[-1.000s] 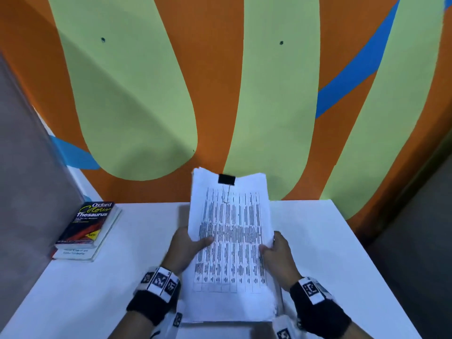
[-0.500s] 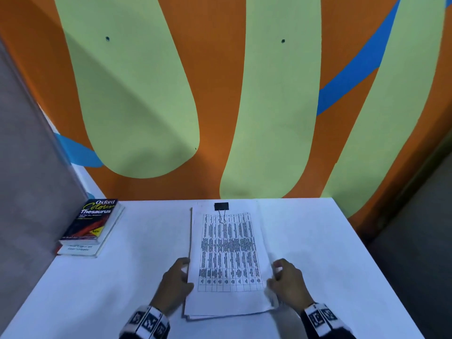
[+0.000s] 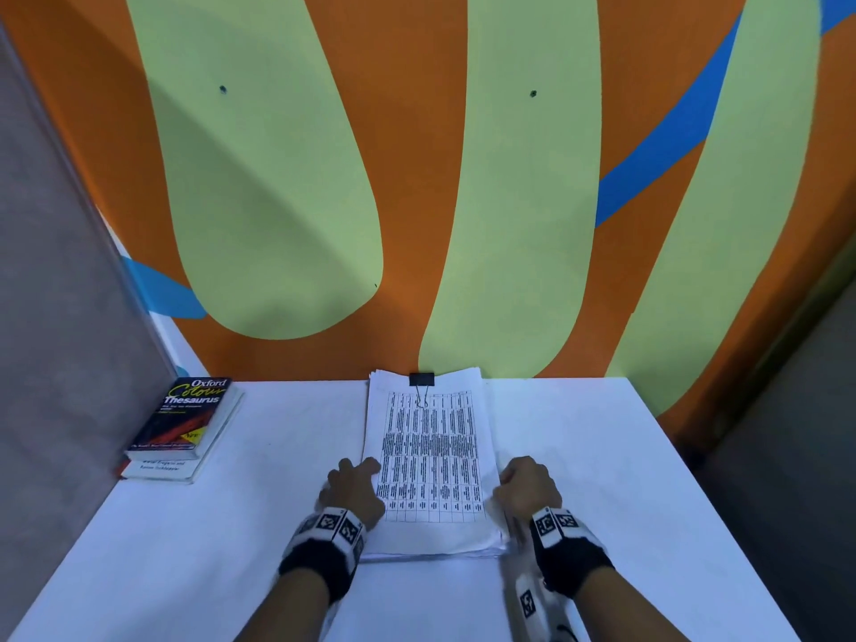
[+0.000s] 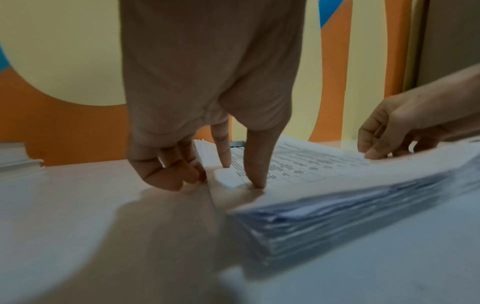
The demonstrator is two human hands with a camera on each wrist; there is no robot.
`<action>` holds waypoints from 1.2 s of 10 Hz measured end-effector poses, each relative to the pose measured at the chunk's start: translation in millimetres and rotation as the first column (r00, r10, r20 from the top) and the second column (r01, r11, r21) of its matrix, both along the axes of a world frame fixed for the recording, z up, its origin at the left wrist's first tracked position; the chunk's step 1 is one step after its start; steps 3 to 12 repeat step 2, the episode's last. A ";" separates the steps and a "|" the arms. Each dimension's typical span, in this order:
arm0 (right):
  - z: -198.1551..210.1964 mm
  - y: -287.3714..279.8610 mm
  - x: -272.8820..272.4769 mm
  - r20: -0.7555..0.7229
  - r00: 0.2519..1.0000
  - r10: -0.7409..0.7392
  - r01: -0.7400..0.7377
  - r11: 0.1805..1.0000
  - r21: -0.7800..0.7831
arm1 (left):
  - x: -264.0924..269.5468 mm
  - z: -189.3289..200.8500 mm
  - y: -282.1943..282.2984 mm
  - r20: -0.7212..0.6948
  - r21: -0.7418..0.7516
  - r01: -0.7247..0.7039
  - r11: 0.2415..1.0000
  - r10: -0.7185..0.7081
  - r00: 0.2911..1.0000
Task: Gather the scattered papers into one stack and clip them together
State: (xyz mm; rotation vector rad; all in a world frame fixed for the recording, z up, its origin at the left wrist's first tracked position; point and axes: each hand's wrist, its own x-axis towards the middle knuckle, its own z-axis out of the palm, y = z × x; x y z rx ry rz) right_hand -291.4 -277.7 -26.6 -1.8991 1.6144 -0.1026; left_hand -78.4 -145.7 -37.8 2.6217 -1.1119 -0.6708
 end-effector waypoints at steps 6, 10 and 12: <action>7.5 2.0 -0.5 -0.077 0.996 0.048 -0.047 0.999 0.014 | -7.4 18.7 4.3 0.096 0.109 0.086 0.990 -0.097 0.991; 7.5 2.0 -0.5 -0.077 0.996 0.048 -0.047 0.999 0.014 | -7.4 18.7 4.3 0.096 0.109 0.086 0.990 -0.097 0.991; 7.5 2.0 -0.5 -0.077 0.996 0.048 -0.047 0.999 0.014 | -7.4 18.7 4.3 0.096 0.109 0.086 0.990 -0.097 0.991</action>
